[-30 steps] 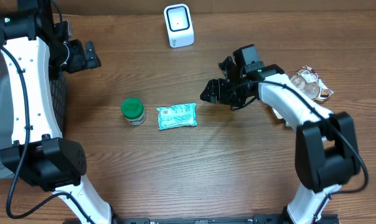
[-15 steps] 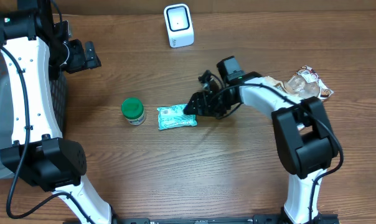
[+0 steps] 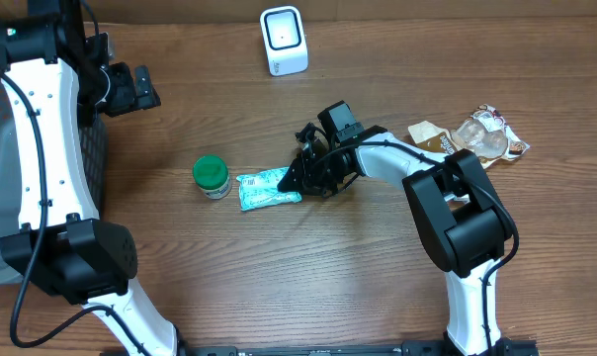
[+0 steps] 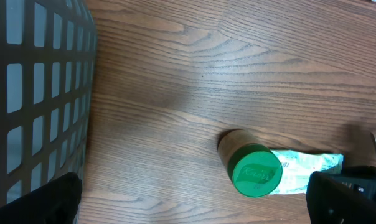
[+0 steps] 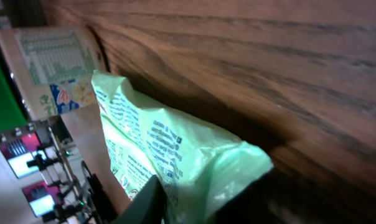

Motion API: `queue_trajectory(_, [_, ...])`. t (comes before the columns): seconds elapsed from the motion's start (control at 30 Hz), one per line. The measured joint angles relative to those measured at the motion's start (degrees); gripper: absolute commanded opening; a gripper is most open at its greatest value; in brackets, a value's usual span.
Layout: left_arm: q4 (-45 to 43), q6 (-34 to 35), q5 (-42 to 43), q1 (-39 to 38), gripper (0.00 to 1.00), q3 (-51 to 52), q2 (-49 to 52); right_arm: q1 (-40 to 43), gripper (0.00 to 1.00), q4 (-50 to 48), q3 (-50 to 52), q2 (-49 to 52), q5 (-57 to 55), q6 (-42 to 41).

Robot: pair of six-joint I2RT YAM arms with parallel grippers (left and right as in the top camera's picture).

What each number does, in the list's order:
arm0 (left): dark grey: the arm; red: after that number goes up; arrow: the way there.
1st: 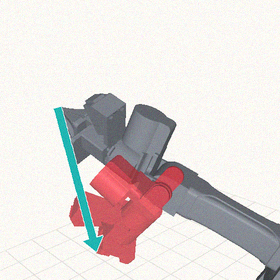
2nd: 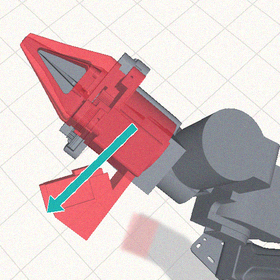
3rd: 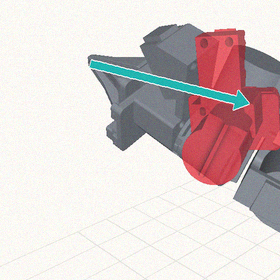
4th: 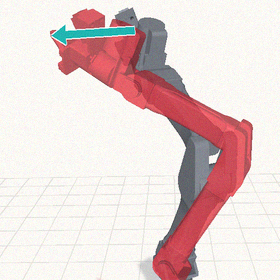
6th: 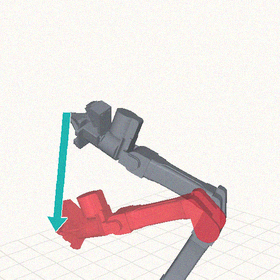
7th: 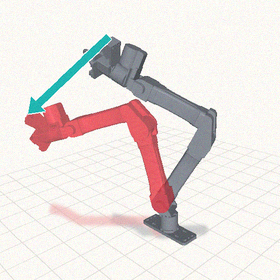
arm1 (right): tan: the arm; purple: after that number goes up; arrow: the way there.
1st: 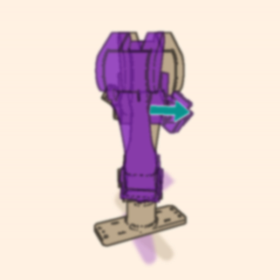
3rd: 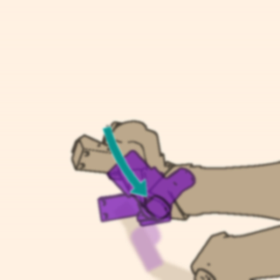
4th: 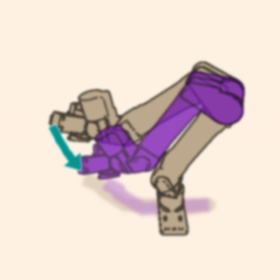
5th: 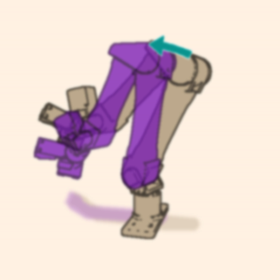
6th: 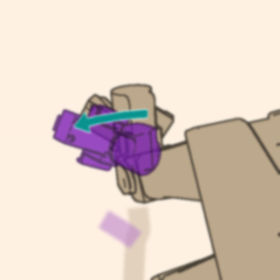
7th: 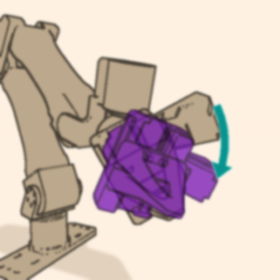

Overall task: Scan the item barcode
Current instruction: 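Reach the right gripper to the flat green packet and grasp it, then lift the green packet and carry it up to the scanner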

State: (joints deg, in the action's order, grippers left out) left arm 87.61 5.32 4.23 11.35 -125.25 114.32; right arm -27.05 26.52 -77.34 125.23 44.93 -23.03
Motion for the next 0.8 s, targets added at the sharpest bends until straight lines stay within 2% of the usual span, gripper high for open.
queue_trajectory(0.07, [0.00, -0.02, 0.00, 0.00, 0.99, 0.00, 0.00, -0.04, 0.04, -0.48, 0.00, 0.02, 0.02, -0.90])
queue_trajectory(0.4, [0.00, 0.00, 0.00, 0.00, 0.99, 0.00, 0.00, 0.20, 0.04, -1.18, 0.00, 0.04, 0.48, -1.92])
queue_trajectory(0.53, [0.00, 0.00, 0.00, 0.00, 1.00, 0.00, 0.00, 2.16, 0.04, 1.49, 0.13, -1.05, 0.63, -0.57])
queue_trajectory(0.67, [0.02, 0.00, 0.02, 0.00, 0.99, 0.00, 0.00, 6.60, 0.04, 4.52, 0.87, -6.69, 0.07, 1.60])
queue_trajectory(0.8, [0.00, 0.00, 0.00, 0.00, 1.00, 0.00, 0.00, 10.95, 0.04, 6.40, 0.92, -17.31, -0.13, 3.50])
